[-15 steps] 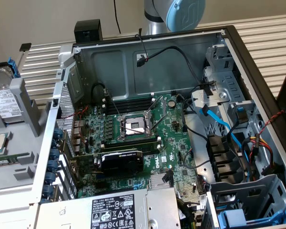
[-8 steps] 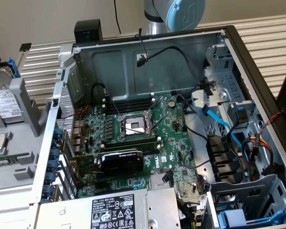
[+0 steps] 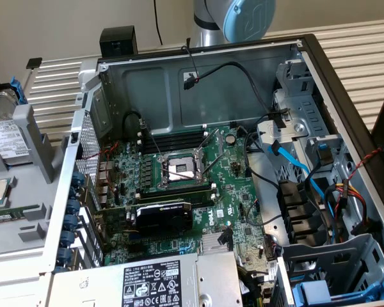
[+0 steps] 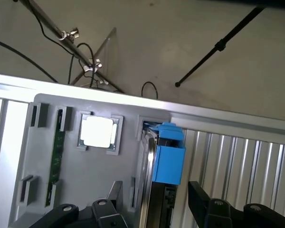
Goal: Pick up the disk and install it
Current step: 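Pick up the disk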
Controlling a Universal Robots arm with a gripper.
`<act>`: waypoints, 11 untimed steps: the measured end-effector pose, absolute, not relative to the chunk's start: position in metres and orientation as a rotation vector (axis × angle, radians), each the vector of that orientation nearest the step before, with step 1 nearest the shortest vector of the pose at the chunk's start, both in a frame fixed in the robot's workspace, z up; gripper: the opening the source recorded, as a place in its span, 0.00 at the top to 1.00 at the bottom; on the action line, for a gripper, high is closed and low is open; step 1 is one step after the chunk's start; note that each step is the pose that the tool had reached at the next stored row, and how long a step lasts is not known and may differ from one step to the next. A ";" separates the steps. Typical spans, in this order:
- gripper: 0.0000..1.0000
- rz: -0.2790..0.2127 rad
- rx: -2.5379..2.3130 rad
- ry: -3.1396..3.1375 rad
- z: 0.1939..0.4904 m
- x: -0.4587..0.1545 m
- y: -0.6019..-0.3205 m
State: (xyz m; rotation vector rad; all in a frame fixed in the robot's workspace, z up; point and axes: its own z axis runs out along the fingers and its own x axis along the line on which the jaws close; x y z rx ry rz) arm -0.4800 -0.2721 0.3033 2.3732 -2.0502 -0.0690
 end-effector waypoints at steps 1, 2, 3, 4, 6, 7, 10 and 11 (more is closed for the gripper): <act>0.34 -0.073 2.374 -2.051 0.302 -0.480 -0.272; 0.34 -0.075 2.374 -2.051 0.301 -0.480 -0.272; 0.34 -0.078 2.375 -2.053 0.300 -0.479 -0.272; 0.34 -0.079 2.376 -2.054 0.299 -0.479 -0.272; 0.34 -0.084 2.373 -2.062 0.298 -0.479 -0.272; 0.34 -0.086 2.369 -2.069 0.297 -0.479 -0.272; 0.34 -0.089 2.352 -2.093 0.297 -0.479 -0.272; 0.34 -0.089 2.345 -2.101 0.297 -0.479 -0.272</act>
